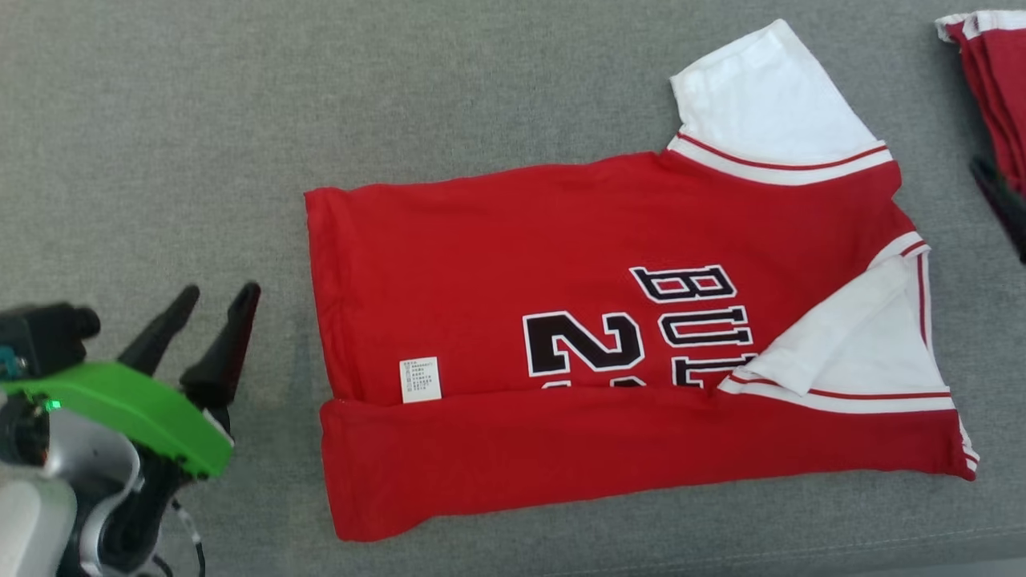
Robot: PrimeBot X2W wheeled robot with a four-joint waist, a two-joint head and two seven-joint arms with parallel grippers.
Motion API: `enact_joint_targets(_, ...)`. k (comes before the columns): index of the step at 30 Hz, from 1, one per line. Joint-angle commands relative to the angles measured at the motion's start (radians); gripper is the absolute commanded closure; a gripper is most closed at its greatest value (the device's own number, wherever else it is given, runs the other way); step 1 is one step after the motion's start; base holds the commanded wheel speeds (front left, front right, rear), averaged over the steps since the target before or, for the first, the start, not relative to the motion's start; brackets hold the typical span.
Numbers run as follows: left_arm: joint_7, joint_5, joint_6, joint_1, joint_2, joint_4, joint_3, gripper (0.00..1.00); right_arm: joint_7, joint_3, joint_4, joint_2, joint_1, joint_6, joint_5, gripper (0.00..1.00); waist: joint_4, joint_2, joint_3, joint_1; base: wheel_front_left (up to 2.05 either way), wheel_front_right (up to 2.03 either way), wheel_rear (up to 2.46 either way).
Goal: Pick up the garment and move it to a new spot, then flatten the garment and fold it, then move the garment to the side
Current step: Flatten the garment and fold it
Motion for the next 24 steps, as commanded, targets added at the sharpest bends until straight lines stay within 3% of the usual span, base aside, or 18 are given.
enact_joint_targets(1, 0.007, 0.019, -0.011, -0.083, -0.002, 0.03, -0.009, 0.0, 0.014, 0.022, 0.025, 0.019, -0.097, 0.0, -0.048, 0.0, 0.023, 0.0, 0.123, 0.0, 0.0, 0.0, 0.0)
enact_joint_targets(7, -0.012, 0.052, -0.061, -0.345, -0.074, 0.214, -0.056, 0.0, 0.039, 0.105, 0.247, 0.142, -0.467, 0.0, -0.206, 0.0, 0.071, 0.0, 0.241, 0.0, 0.0, 0.0, 0.0)
enact_joint_targets(11, -0.03, 0.078, -0.107, -0.446, -0.127, 0.319, -0.11, 0.0, 0.011, 0.103, 0.414, 0.209, -0.593, -0.001, -0.279, 0.0, 0.103, 0.0, 0.258, 0.0, 0.0, 0.0, 0.0)
enact_joint_targets(17, -0.017, 0.066, -0.163, -0.501, -0.182, 0.391, -0.171, 0.0, 0.001, 0.103, 0.563, 0.281, -0.638, 0.0, -0.317, 0.0, 0.115, 0.0, 0.26, 0.0, 0.0, 0.0, 0.0)
enact_joint_targets(24, 0.026, 0.058, -0.192, -0.484, -0.162, 0.358, -0.211, 0.0, 0.008, 0.154, 0.619, 0.281, -0.599, 0.001, -0.264, 0.0, 0.091, 0.0, 0.237, 0.0, 0.0, 0.0, 0.0)
